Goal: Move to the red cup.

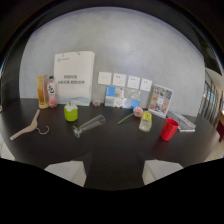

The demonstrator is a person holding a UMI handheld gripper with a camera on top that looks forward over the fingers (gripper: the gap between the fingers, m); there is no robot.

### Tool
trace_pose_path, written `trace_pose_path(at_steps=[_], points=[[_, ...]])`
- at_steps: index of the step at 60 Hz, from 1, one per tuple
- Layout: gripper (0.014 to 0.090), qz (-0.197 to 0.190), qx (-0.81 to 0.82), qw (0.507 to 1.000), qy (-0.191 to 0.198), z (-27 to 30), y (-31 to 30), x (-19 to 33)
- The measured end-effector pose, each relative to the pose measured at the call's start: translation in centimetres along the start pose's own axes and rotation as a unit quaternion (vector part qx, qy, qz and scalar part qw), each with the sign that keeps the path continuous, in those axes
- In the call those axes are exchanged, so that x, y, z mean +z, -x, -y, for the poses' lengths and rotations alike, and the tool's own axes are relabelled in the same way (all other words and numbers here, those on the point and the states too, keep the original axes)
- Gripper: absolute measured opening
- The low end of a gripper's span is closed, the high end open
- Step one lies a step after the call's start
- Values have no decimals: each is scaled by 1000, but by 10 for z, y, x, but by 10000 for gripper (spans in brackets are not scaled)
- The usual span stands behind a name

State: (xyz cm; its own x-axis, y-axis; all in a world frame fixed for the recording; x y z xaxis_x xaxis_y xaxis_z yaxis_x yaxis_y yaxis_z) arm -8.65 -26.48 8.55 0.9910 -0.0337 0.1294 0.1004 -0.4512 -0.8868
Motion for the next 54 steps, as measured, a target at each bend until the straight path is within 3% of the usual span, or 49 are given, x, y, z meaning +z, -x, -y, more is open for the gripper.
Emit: trace_pose_path(at_steps=[11,21,40,54], points=[[850,-29,11,999,23,-22,-53,5],[852,-46,9,999,20,-28,-123,20],[852,-45,11,999,2,-15,-242,87],[849,-23,19,1000,-1,-8,-265,141]])
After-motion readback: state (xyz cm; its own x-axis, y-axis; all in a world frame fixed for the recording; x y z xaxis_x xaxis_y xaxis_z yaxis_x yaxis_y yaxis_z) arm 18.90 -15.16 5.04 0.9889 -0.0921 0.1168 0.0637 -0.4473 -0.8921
